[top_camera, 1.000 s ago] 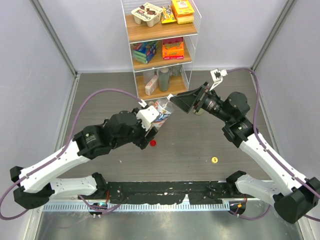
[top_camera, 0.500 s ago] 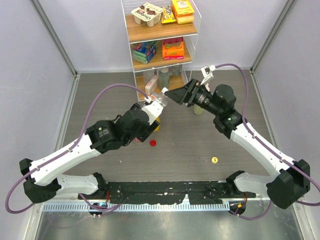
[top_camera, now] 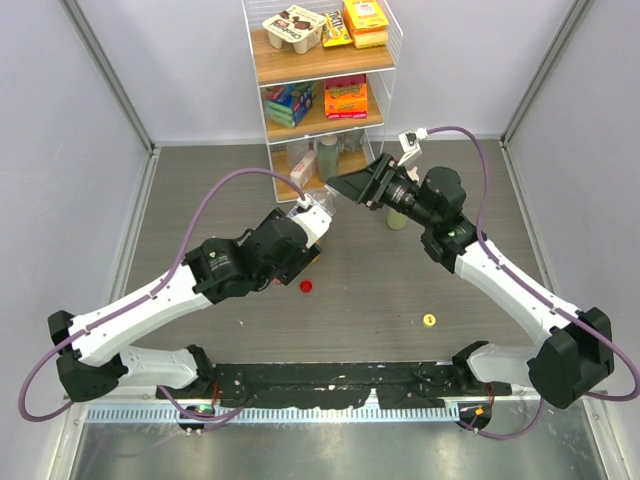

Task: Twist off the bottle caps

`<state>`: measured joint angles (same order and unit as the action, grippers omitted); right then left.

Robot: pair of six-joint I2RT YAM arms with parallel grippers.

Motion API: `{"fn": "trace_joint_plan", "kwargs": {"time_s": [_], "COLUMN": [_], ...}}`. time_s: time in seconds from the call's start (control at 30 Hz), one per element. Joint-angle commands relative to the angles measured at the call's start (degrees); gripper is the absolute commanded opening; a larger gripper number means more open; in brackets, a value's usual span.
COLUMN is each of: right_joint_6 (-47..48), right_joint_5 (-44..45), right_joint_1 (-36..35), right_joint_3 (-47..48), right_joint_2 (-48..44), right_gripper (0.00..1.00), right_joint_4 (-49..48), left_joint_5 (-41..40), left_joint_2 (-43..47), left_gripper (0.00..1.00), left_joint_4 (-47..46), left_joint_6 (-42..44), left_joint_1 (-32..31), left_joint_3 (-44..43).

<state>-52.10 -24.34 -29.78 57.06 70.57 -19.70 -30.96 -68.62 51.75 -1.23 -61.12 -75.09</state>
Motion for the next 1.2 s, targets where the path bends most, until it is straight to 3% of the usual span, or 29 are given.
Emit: {"fn": "trace_joint_plan", "kwargs": {"time_s": [0.0,0.4,0.57,0.67,0.93,1.17], "right_joint_6": [-1.34,-3.62,-3.80,-3.63,-2.48,-1.35], "right_joint_5": [-0.27,-1.41,-1.76,-2.29,-5.54,-10.29], "right_joint_1": [-0.01,-0.01,-0.01,-0.01,-0.01,-0.01], "right_joint_3": [3.58,4.03,3.68,3.59,1.13,-2.12], "right_joint_2": [1.41,3.53,3.09,2.82,0.45,-3.50], "right_gripper": [0.65,0.37,0.21,0.02,0.02,0.02], "right_joint_4": [-2.10,-2.97,-3.06,-3.15,-7.88,-14.75], "left_joint_5": [-1.03,-1.12,-2.08,-2.09,1.86,10.55], "left_joint_2": [0.24,-0.11,-0.46,-0.55,0.94,3.58], "left_gripper": [0.00,0.00,0.00,0.00,0.00,0.00], "left_joint_4": [-0.24,0.11,0.20,-0.07,-0.59,-1.47], "left_joint_6": [-0.61,-0.79,-1.05,-1.22,-2.10,-3.51], "left_joint_1": [-0.14,-0.14,-0.22,-0.22,-0.14,-0.22], "left_joint_3": [-2.52,-2.25,-2.34,-2.52,-2.87,-2.52]}}
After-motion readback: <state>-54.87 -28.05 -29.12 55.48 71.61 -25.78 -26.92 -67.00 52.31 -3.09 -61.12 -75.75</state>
